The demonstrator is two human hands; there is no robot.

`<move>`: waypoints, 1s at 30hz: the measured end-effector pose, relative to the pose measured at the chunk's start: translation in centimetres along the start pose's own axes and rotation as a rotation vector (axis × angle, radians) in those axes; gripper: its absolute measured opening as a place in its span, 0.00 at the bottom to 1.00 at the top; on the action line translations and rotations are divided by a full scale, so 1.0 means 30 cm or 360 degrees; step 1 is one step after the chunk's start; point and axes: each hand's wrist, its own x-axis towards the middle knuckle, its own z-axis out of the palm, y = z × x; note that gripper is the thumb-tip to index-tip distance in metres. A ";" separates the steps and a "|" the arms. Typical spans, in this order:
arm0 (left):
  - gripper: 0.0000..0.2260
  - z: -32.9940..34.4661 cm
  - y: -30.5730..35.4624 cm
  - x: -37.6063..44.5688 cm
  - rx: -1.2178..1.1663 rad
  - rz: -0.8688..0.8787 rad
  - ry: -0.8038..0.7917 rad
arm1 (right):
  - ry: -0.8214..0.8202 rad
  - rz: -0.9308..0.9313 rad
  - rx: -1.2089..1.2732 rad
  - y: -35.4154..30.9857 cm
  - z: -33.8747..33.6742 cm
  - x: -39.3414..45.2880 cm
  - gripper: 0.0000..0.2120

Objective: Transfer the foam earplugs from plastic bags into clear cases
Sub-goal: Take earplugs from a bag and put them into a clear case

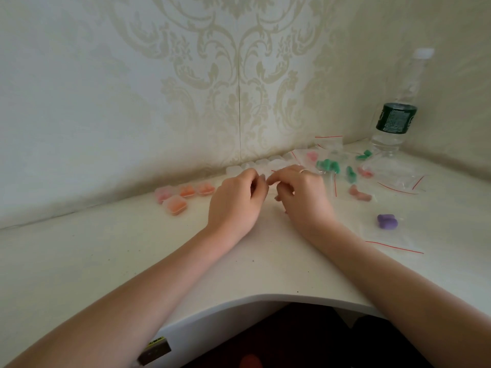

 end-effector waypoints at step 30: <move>0.02 -0.028 -0.018 0.040 -0.1310 -0.0760 -0.0248 | -0.0131 0.0452 0.0813 0.027 -0.013 0.016 0.03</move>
